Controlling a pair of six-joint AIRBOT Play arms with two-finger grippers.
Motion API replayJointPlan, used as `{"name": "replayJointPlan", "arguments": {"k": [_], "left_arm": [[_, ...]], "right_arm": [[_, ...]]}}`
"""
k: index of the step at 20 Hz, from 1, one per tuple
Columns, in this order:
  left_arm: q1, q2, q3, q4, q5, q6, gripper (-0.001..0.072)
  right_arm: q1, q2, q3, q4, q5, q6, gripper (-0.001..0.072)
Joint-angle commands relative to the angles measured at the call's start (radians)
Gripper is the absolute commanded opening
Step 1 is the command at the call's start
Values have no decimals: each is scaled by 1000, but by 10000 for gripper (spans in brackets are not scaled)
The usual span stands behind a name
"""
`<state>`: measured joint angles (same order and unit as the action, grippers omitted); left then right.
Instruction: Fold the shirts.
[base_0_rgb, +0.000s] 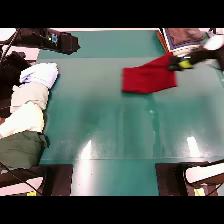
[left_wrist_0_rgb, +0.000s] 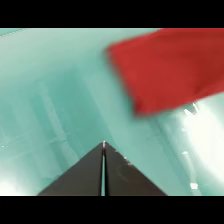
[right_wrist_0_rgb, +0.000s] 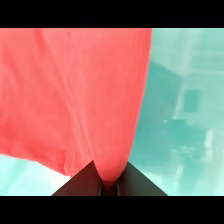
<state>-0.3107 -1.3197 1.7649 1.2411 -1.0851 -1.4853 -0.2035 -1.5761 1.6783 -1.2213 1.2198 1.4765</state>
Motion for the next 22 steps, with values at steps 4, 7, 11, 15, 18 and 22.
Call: {"name": "replayJointPlan", "arguments": {"k": [4, 7, 11, 15, 18, 22], "left_arm": [[-6, 1, 0, 5, 3, -18, 24], [-6, 1, 0, 6, 5, -31, 24], [-5, 1, 0, 5, 18, -33, 25], [-5, 1, 0, 6, 14, -32, 25], [-5, 1, 0, 6, 8, -24, 25], [-5, 1, 0, 6, 3, -25, 26]], "right_arm": [[-510, 256, -266, -64, -128, 63, 14], [-684, 333, -385, -63, -147, 68, 14], [-759, 410, -544, -65, -156, 67, 14], [-723, 475, -674, -75, -154, 44, 35], [-713, 488, -646, -239, -111, 29, 445], [-733, 489, -503, -342, 4, 57, 452]]}}
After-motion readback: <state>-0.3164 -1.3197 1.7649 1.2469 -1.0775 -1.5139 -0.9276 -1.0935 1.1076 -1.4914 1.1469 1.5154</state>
